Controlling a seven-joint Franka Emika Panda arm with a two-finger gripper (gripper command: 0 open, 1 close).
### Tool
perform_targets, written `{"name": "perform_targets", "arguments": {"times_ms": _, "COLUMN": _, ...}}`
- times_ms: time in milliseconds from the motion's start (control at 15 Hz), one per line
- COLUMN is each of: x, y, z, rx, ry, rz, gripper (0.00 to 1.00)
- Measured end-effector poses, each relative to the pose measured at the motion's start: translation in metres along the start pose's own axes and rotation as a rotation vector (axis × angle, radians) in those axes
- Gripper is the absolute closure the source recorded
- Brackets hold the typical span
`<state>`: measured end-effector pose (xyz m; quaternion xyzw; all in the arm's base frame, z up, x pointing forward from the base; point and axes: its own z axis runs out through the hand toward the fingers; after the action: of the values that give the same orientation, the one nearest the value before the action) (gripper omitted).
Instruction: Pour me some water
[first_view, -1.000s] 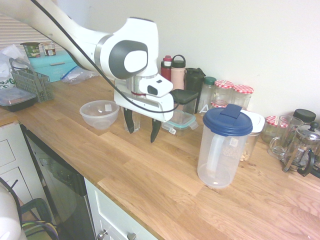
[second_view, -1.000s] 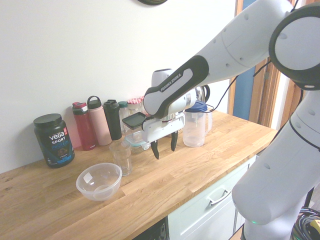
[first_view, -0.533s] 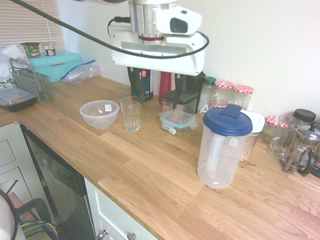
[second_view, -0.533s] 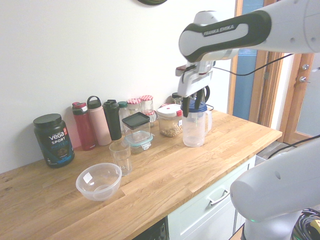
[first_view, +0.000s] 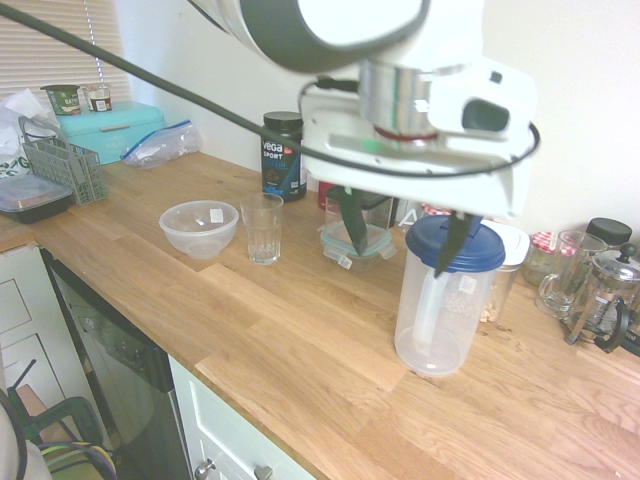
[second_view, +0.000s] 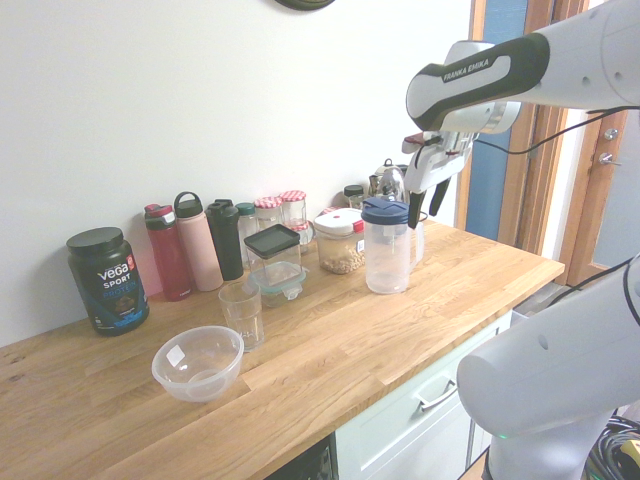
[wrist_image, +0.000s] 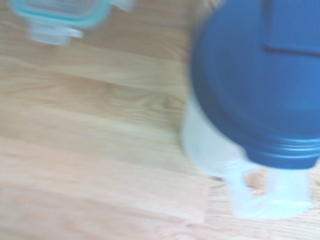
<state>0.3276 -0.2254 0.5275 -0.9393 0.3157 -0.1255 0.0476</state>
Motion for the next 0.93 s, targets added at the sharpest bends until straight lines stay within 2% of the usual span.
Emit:
{"name": "perform_targets", "arguments": {"times_ms": 400, "x": 0.034, "y": -0.005, "z": 0.065, "rx": 0.01, "ry": 0.012, "rz": 0.053, "gripper": 1.0}}
{"name": "perform_targets", "arguments": {"times_ms": 933, "x": 0.045, "y": -0.011, "z": 0.07, "rx": 0.001, "ry": 0.017, "rz": 0.05, "gripper": 1.0}}
